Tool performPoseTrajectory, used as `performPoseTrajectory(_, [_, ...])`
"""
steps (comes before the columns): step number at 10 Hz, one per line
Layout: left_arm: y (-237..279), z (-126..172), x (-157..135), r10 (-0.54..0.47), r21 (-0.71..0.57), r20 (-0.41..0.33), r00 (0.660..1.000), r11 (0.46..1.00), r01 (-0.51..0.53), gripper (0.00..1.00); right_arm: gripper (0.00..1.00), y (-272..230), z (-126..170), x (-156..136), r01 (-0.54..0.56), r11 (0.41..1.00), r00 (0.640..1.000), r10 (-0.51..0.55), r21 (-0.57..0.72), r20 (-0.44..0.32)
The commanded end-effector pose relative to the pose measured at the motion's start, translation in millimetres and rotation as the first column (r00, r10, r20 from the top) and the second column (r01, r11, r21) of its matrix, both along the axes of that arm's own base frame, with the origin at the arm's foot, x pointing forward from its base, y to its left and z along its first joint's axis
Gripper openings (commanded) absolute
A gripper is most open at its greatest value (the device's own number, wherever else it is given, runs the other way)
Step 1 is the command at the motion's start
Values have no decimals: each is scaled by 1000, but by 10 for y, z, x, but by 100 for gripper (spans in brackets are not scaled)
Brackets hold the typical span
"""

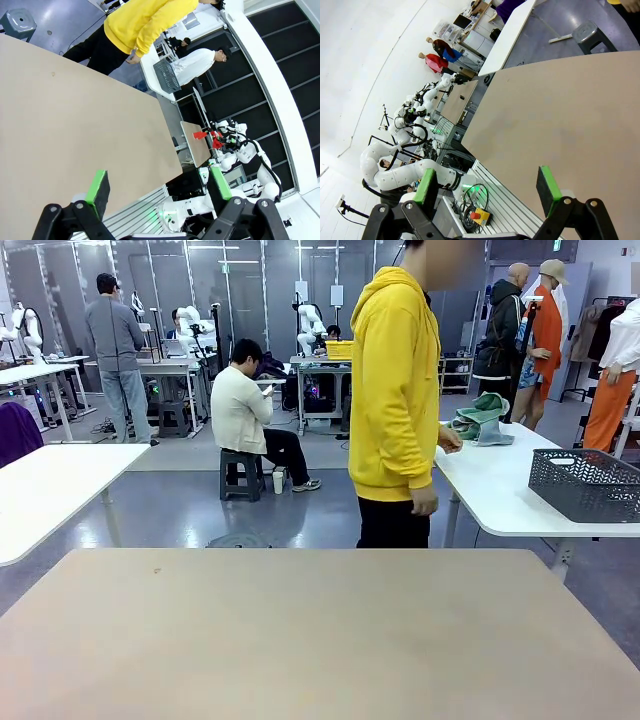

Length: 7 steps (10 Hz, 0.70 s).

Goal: Fold the towels and place them in the basket.
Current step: When a person lays out a Towel with hook on the table, fold it in half twice.

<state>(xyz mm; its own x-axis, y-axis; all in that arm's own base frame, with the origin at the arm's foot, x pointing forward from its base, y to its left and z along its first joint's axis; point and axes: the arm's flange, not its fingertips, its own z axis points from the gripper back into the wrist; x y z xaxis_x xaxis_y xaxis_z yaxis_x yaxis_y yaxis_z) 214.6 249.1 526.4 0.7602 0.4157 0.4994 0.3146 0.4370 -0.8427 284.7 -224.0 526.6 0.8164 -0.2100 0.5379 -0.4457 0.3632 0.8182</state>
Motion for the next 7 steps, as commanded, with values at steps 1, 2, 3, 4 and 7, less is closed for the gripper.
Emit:
performPoseTrajectory(1, [16,36,5,-9,0,16,1000,1000,9,100,100,-10,7,-5,-8,1000,1000,8,2,14])
performPoseTrajectory(2, [16,36,5,-9,0,16,1000,1000,9,100,100,-10,7,-5,-8,1000,1000,8,2,14])
performPoseTrajectory(3, [16,36,5,-9,0,16,1000,1000,9,100,100,-10,7,-5,-8,1000,1000,8,2,14])
performPoseTrajectory(4, [16,36,5,-9,0,16,1000,1000,9,100,100,-10,7,-5,-8,1000,1000,8,2,14])
performPoseTrajectory(7, [16,36,5,-9,0,16,1000,1000,9,100,100,-10,7,-5,-8,1000,1000,8,2,14])
